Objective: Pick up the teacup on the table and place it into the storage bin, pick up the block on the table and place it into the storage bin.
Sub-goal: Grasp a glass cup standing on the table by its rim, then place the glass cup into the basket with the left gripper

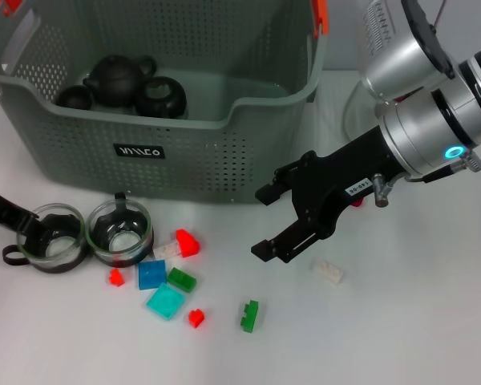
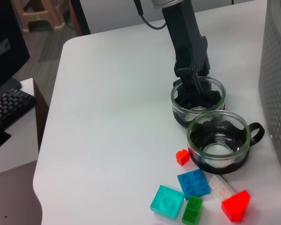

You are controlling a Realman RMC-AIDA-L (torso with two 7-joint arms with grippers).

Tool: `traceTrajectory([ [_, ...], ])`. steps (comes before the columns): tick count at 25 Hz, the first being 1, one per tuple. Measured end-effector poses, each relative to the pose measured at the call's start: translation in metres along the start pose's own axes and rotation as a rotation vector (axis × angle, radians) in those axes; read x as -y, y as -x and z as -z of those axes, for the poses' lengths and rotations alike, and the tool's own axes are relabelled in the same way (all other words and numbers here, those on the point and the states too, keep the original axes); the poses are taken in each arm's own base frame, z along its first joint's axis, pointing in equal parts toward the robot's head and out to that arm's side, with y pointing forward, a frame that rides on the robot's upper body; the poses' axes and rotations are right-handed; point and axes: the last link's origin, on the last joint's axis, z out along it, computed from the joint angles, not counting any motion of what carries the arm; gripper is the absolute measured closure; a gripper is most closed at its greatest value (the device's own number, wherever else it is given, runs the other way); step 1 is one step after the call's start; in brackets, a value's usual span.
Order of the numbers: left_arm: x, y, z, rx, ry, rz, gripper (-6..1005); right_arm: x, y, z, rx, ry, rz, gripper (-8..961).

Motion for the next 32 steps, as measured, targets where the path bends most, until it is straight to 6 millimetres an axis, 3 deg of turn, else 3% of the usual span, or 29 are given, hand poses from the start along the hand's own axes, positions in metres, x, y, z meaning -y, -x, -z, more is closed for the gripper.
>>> traceTrajectory([
  [11, -0.004, 0.0, -0.004, 0.025, 0.01, -0.021, 856, -0.001, 0.0, 0.001, 0.005, 0.002, 0.0, 9],
  [18, -0.004, -0.001, -0.002, 0.025, 0.016, -0.024, 937, -0.001, -0.001, 0.001, 0.006, 0.001, -0.001, 9],
  [22, -0.007, -0.001, 0.012, 0.017, 0.041, -0.031, 948, 0.0, -0.002, 0.003, 0.013, -0.003, -0.007, 9],
  [32, -0.011, 0.01, 0.086, -0.145, 0.317, -0.018, 948, 0.0, 0.001, 0.007, 0.048, 0.003, 0.008, 8],
])
